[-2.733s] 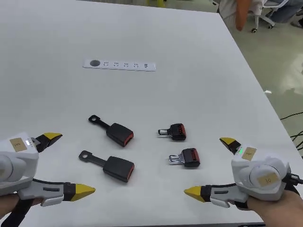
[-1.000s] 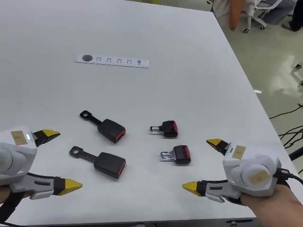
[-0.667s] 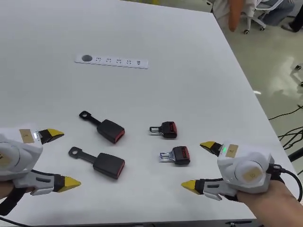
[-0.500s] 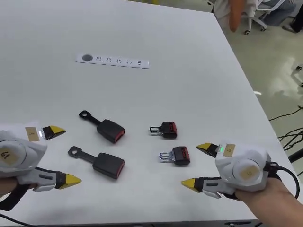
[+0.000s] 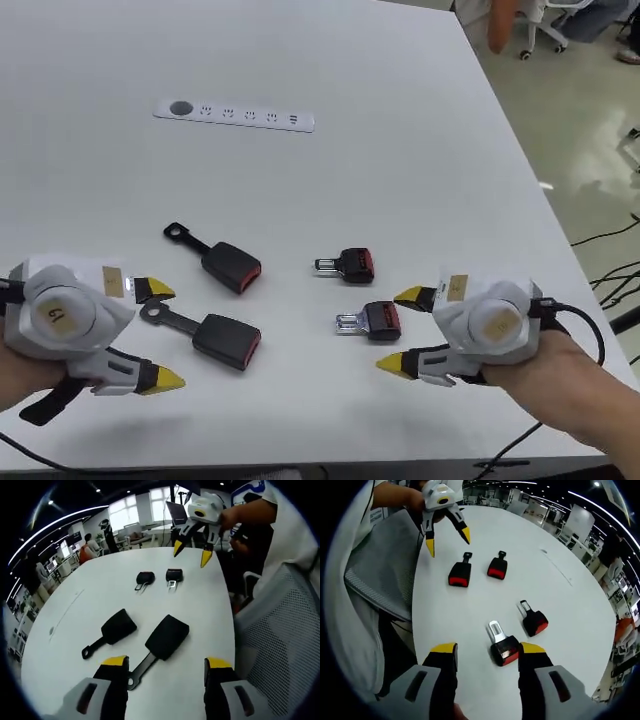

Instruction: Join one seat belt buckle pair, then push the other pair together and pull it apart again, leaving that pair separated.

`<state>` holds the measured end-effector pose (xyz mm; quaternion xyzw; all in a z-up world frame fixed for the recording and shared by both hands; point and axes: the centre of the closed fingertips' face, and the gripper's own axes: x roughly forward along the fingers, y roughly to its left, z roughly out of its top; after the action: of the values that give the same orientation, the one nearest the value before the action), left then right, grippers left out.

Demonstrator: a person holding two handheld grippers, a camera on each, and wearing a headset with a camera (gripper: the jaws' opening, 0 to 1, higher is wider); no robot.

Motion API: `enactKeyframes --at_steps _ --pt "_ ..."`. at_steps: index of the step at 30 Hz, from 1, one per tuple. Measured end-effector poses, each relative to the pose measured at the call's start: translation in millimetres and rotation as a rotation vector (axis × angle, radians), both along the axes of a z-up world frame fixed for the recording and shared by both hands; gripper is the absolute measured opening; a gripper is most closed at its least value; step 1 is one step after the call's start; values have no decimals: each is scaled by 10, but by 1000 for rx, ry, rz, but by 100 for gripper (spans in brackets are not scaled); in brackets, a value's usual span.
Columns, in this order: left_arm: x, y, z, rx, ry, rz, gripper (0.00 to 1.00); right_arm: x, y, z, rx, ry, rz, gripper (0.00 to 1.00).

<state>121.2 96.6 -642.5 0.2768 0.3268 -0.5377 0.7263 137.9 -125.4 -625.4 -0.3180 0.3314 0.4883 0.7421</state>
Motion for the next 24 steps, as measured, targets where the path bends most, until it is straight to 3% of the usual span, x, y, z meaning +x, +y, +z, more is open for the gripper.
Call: enactKeyframes --at_steps 5,7,9,14,16,24 --pt "31 -73 -78 16 -1 -33 58 94 -61 -63 -22 16 14 44" --pt "56 -88 -104 18 2 -45 56 89 -86 -133 -29 56 27 42" --pt "58 -113 -125 34 24 -57 53 156 -101 -163 -38 43 32 43" --pt "142 -139 -152 48 0 -79 53 167 -64 -227 -48 81 72 37" --pt "128 -185 -144 29 9 -101 49 209 -70 -272 -60 77 91 36" --pt "144 -211 -223 71 17 -149 48 287 -68 -355 -103 90 151 37"
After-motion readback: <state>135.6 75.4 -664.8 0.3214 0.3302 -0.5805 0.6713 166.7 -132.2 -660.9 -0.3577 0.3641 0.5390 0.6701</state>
